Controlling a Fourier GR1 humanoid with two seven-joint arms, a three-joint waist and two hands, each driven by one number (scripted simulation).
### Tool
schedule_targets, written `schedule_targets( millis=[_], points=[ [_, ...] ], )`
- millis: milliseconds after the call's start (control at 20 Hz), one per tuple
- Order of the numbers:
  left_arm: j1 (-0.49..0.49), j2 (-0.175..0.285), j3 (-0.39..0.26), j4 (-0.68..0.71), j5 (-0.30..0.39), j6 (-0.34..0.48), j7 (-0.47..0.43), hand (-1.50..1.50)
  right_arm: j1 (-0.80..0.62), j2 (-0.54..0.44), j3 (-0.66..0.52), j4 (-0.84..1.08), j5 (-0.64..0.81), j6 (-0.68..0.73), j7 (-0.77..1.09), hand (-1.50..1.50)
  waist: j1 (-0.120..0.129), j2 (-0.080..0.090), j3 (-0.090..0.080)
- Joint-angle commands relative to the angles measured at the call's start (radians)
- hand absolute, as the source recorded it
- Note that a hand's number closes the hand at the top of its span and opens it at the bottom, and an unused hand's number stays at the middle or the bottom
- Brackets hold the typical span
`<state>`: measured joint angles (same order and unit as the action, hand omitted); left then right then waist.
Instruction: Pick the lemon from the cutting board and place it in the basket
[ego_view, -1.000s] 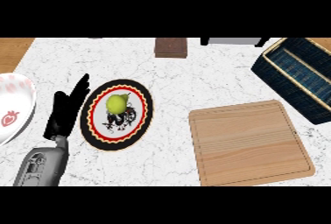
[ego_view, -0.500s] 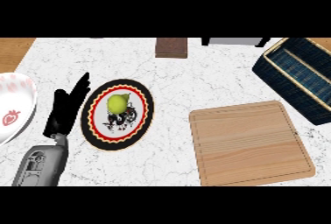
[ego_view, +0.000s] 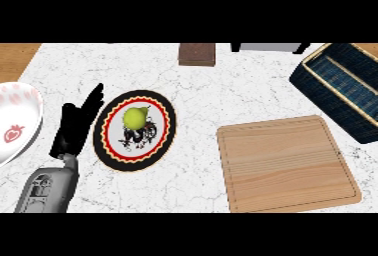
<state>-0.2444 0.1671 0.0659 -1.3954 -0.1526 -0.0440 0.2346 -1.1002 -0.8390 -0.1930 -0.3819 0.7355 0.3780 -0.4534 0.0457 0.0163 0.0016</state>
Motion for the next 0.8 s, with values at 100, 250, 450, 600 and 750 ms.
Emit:
schedule_targets(
  millis=[100, 250, 450, 600, 750],
  points=[
    [0.067, -0.032, -0.025, -0.062, -0.008, 0.016, -0.002, 0.0, -0.003, 0.014, -0.066, 0.11, -0.036, -0.062, -0.068, -1.5, 0.006, -0.001, 0.001],
    [-0.001, 0.008, 0.006, -0.021, 0.005, -0.009, 0.017, 0.0, -0.011, 0.035, -0.124, 0.118, -0.094, -0.082, -0.086, -1.5, -0.007, -0.002, 0.001],
    [-0.037, -0.038, -0.012, 0.029, -0.031, 0.048, 0.011, 0.0, -0.007, -0.037, -0.222, 0.151, -0.174, -0.103, -0.096, -1.5, -0.023, 0.001, 0.001],
    [-0.021, 0.01, 0.012, 0.018, 0.003, -0.01, -0.011, 0.0, -0.06, -0.085, -0.278, 0.182, -0.21, -0.14, -0.009, -1.5, 0.002, 0.005, 0.001],
    [-0.018, 0.0, 0.009, -0.016, 0.003, 0.002, 0.007, 0.0, 0.006, -0.155, -0.3, 0.222, -0.221, -0.125, -0.029, -1.5, 0.003, 0.008, 0.003]
  ],
)
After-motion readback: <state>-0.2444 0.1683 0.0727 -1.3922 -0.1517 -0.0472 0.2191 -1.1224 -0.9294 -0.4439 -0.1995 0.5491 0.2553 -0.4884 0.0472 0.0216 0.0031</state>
